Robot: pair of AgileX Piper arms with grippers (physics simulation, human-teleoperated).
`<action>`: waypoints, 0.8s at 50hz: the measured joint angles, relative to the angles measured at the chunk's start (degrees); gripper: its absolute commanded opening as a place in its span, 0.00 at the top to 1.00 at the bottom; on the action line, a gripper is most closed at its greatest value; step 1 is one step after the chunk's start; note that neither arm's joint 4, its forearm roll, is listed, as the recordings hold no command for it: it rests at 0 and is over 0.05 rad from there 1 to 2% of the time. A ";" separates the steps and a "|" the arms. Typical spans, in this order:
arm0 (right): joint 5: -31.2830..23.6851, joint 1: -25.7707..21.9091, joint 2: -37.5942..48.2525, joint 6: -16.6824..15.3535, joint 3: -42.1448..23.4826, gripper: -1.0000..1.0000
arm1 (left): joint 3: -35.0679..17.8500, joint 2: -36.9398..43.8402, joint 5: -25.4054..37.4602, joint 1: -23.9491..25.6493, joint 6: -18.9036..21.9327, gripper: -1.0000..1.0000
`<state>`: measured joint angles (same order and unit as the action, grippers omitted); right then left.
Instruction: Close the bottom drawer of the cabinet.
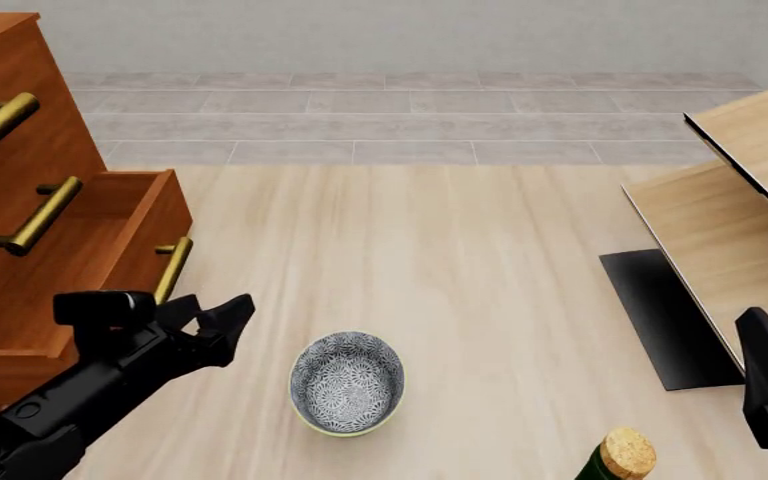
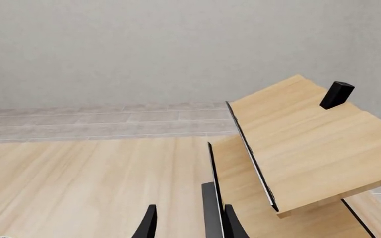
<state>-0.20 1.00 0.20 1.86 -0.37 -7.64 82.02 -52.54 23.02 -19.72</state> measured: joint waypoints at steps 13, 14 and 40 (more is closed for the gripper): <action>0.02 0.08 -0.04 -0.02 -0.01 0.00 | 1.36 3.96 -3.89 -2.11 0.30 0.00; 0.03 0.09 -0.04 -0.01 -0.01 0.00 | 1.44 4.21 -4.11 -2.29 0.35 0.00; 0.28 0.43 -0.10 0.41 0.04 0.00 | 2.32 8.45 -7.39 -7.57 2.72 0.00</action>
<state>0.08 1.42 0.10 2.27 -0.32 -5.32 90.48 -59.93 15.44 -17.01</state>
